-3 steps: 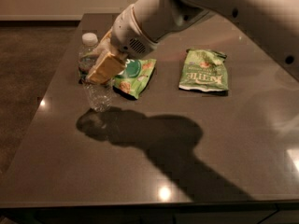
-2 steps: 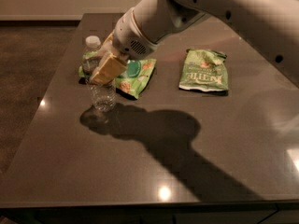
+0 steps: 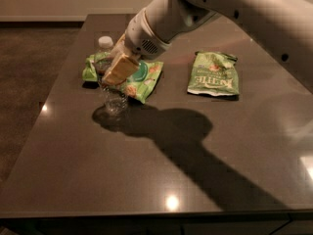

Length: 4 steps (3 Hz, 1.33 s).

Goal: Move water bottle near green rice chip bag

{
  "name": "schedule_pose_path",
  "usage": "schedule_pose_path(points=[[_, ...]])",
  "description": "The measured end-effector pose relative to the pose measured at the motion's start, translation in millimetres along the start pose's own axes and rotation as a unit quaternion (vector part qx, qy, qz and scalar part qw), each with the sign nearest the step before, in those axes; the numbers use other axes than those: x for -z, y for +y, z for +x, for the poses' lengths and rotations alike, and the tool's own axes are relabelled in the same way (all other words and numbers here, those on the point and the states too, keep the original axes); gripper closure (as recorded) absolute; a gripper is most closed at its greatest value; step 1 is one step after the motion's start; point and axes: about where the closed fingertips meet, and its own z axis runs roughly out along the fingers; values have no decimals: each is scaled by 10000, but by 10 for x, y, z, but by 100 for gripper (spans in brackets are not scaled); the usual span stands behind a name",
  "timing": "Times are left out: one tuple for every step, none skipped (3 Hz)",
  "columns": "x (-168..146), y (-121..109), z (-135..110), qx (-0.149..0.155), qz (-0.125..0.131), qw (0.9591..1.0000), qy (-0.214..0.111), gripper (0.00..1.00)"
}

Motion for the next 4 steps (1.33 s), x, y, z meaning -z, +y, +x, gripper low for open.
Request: schedule_pose_path(points=[[26,-73,49,-37,85,9999,72,35],[35,-118,109,-95,154,9998,130,12],[26,-106,93,-79,141,9998,128,0],[25,-106,92,-79,140,9998,128,0]])
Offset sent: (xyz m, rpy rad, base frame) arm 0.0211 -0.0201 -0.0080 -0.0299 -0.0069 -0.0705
